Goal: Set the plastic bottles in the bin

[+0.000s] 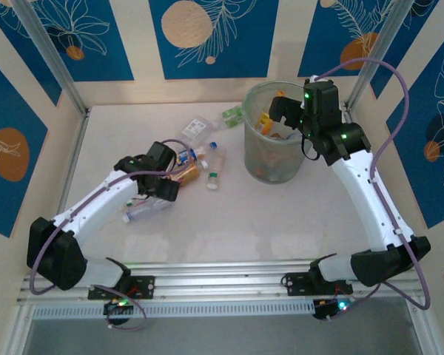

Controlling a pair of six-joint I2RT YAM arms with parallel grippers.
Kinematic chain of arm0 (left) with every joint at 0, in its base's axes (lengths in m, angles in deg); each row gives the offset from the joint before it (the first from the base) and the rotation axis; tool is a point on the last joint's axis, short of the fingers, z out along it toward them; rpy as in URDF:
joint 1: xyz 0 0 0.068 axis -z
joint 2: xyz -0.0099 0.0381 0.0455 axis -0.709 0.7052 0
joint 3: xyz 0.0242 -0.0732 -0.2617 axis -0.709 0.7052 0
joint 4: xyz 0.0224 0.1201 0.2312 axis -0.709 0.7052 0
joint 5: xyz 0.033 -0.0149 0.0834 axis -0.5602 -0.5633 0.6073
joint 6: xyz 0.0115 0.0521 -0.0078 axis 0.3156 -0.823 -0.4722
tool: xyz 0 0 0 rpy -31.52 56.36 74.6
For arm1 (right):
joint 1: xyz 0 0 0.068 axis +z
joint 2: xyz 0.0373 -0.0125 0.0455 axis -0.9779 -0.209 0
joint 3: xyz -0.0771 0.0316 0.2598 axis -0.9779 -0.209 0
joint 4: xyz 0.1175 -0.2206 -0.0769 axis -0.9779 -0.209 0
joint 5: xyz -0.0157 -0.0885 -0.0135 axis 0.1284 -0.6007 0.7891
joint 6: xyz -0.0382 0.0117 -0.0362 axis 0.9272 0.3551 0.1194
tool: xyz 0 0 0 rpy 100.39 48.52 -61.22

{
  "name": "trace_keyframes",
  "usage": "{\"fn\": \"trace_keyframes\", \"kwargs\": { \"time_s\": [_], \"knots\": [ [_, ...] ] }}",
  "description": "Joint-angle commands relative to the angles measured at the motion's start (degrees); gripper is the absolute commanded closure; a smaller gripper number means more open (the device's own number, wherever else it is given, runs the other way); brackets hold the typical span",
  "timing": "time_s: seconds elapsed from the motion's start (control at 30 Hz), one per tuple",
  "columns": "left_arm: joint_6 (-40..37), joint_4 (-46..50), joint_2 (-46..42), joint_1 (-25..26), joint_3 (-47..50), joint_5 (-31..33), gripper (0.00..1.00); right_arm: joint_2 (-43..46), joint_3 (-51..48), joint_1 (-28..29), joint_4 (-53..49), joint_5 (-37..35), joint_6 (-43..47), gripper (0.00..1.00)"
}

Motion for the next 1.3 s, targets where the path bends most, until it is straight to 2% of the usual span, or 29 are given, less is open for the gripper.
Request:
{"fn": "trace_keyframes", "kwargs": {
  "time_s": [0.0,0.27,0.63,0.97,1.27],
  "knots": [
    [2.17,0.01,1.22,-1.63,2.09,-2.04,0.13,2.51,-1.48,0.88,0.92,-2.01,0.85,0.01],
    [3.3,-3.9,2.6,-4.05,6.8,-2.83,0.12,4.04,-2.79,2.13,0.79,-4.62,1.3,0.01],
    [4.86,-7.96,4.42,-4.32,10.09,-3.94,0.13,4.44,-3.41,3.1,2.05,-5.34,1.6,0.01],
    [5.83,-9.8,5.84,-4.37,11.24,-2.46,0.13,4.72,-3.78,4.16,2.79,-6.22,2.6,0.01],
    [6.61,-9.89,3.81,-4.32,11.68,-6.84,0.17,4.34,-3.68,4.85,3.57,-6.61,2.86,0.01]
  ]
}}
